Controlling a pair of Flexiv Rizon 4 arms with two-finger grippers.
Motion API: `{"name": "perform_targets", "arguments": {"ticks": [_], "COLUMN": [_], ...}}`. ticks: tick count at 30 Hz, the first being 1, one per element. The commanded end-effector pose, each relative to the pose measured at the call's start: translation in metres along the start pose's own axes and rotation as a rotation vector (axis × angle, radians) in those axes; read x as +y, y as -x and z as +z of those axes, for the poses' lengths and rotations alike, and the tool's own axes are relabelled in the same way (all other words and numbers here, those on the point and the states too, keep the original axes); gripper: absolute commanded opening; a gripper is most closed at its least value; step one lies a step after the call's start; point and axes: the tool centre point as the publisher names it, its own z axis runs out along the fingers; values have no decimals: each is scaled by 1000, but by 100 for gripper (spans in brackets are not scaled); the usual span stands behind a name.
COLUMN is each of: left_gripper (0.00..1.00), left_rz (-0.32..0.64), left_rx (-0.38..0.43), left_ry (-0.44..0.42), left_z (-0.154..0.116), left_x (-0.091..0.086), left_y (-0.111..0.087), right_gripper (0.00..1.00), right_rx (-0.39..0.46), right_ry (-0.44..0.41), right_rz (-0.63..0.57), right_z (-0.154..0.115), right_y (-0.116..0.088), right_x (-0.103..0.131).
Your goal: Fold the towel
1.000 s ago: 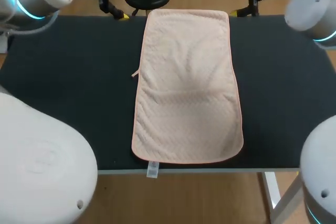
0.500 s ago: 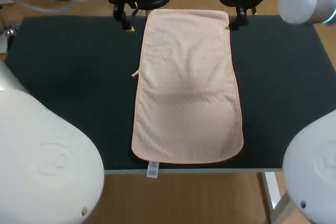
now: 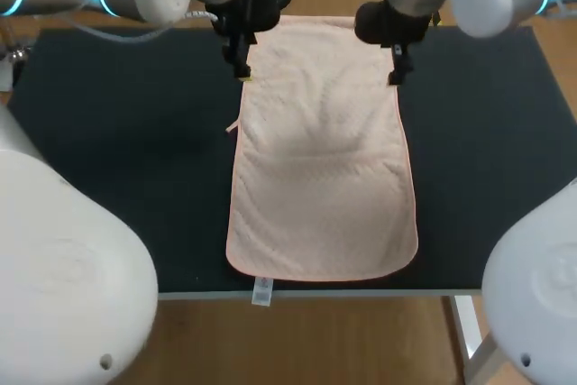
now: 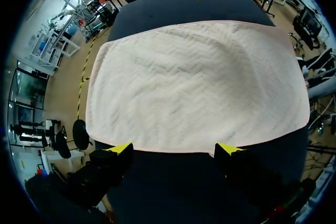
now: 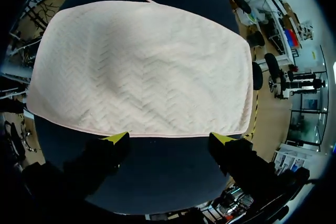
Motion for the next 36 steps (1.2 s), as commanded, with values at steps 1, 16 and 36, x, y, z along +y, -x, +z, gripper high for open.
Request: {"name": "perform_targets", "arguments": {"ticks": [1,16,36], "left_gripper": [100,100,100], "left_rz": [-2,-68,-85], "left_rx": [34,82,146], "left_ry": [0,18,61], "left_z": [33,68,98], "left_x": [-7,-4,5], "left_y": [6,-3,-18], "right_gripper": [100,100,100], "right_rx": [19,50,90], "right_ry": [-74,-11,-30], "right_rz": [27,87,63], "right_z": [19,63,93], "right_y": [0,-17,-17], "right_x": [0,-14,-19]}}
